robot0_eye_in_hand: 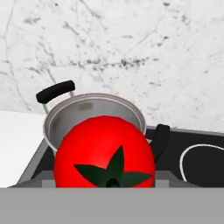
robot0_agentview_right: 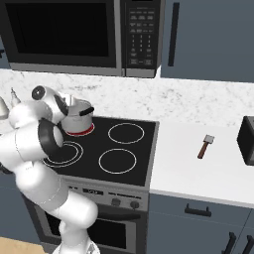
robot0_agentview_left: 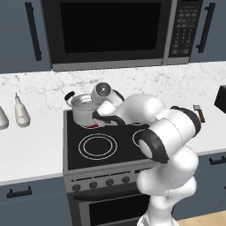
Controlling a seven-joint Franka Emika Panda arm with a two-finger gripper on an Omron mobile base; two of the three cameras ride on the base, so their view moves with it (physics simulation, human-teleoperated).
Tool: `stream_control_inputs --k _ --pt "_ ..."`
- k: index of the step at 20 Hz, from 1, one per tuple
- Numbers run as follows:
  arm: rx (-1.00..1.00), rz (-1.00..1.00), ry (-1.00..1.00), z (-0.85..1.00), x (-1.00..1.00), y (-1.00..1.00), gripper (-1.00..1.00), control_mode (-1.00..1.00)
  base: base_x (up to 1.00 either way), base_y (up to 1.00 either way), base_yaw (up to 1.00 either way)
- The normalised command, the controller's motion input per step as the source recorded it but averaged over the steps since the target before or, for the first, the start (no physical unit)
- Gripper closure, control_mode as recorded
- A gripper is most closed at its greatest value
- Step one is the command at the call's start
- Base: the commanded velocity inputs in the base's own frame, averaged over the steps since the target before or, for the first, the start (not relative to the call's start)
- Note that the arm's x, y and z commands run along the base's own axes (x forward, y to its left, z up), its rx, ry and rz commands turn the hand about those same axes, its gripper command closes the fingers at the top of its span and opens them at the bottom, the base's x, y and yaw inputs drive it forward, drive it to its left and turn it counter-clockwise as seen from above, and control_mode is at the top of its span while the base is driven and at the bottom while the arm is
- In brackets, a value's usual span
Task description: Put the lime and tomato in the pot. Retrieve the spatula and lightly stir the vegetables in the pot.
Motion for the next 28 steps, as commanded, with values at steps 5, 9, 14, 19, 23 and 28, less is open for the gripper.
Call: stream_control_inputs --k 5,9,14,19,23,28 --pt "-0.09 0.0 0.03 -0.42 0.44 0.21 1.0 -1.0 0.0 0.0 0.0" --pt "-0.1 0.0 0.0 -0.34 0.42 0.23 1.0 -1.0 0.0 0.0 0.0" --pt "-0.05 0.0 0.04 -0.35 0.46 0.18 1.0 -1.0 0.0 0.0 0.0" --pt "0.0 -0.01 0.07 -0.12 0.34 0.03 1.0 -1.0 0.0 0.0 0.0" --pt "0.0 -0.04 0.05 0.0 0.29 0.0 1.0 -1.0 0.0 0.0 0.0" --pt "0.0 -0.05 0.06 0.0 0.39 0.0 1.0 -1.0 0.0 0.0 0.0"
